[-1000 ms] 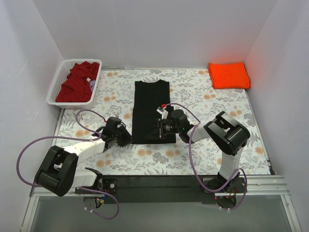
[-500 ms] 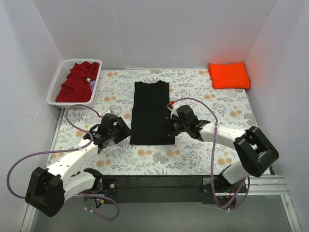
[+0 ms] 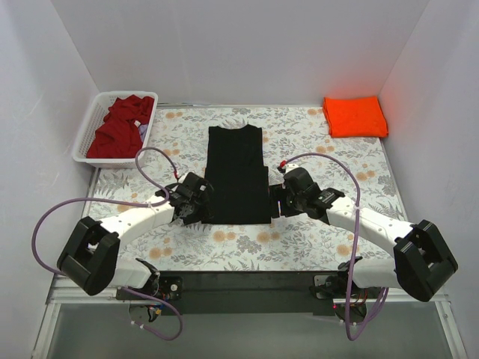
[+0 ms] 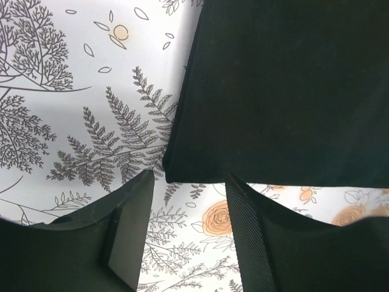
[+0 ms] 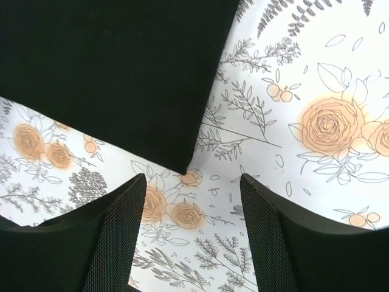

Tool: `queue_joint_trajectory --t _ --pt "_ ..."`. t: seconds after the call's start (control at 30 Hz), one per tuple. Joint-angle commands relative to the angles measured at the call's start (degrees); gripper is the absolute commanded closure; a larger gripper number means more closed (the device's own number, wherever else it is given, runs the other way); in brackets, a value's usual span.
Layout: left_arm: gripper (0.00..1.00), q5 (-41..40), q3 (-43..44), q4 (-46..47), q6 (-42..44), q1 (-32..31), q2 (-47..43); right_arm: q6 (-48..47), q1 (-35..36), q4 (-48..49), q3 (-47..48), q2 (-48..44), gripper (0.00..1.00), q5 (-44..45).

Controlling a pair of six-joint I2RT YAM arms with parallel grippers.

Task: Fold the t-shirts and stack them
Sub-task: Fold the tshirt

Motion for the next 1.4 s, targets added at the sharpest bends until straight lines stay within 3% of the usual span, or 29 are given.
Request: queue_joint_trajectory --t 0.0,0.17,0.47,0.6,0.7,0.73,1.03,1.37 --pt "0.53 -2.34 2.71 -0.06 1.79 -0.74 1.68 -0.87 0.0 -1.96 -0.72 -0.36 0.3 1.04" --pt "0.58 -2.25 2.27 0.91 2.05 -1.09 3.88 -0.87 0.0 -1.96 -0.54 0.26 0.31 0.16" --pt "0.58 -2.95 0.51 2.23 1.26 -2.59 8.62 -0.69 0.36 -1.96 -0.01 2.11 0.32 -0.81" --pt "0.69 -3.04 0.42 1.88 0.65 -3.11 10.38 -0.25 0.88 -2.04 0.16 3.69 0.33 -0.63" --pt "0.87 -2.52 0.42 1.26 0.12 -3.73 10.48 0.19 1.41 -1.96 0.34 4.39 0.35 -0.28" --pt "1.0 -2.17 0.33 1.0 -0.06 -3.99 10.39 0.36 1.59 -1.96 0.51 4.65 0.36 -0.2" --pt "1.0 1.7 -4.14 -3.49 -7.0 -9.26 1.97 2.12 3.34 -1.87 0.43 5.09 0.43 -0.28" --pt "1.0 1.35 -5.64 -4.37 -8.58 -9.44 -0.69 3.61 3.96 -3.8 0.34 5.8 0.49 0.34"
